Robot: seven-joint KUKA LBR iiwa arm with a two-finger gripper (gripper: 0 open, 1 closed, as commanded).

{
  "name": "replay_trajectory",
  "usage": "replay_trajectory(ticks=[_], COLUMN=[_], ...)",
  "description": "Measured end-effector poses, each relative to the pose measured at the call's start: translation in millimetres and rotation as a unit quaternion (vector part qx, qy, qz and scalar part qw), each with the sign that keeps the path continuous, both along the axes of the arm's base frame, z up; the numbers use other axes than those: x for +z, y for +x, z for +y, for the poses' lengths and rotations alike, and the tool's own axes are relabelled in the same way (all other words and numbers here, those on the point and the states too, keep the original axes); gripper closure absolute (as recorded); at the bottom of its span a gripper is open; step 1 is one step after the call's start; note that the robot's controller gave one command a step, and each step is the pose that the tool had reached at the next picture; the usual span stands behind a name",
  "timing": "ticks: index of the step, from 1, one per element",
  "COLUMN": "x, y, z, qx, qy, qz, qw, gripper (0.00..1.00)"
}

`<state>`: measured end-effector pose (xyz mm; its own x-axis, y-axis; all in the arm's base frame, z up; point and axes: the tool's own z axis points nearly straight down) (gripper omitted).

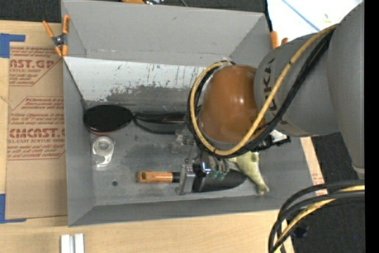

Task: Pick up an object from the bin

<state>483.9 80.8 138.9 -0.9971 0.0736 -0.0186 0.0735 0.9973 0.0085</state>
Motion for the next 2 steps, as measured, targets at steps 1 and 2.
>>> replay_trajectory(ticks=[1,2], x=[-74.5,-67.7], y=[2.0,-1.4], z=[-19.4,13.9], qx=[0.017,0.067], qy=[-0.002,-0.001], qz=[-0.0029,-0.0093], qw=[0.9999,0.9977], gripper=[0.0,0.0])
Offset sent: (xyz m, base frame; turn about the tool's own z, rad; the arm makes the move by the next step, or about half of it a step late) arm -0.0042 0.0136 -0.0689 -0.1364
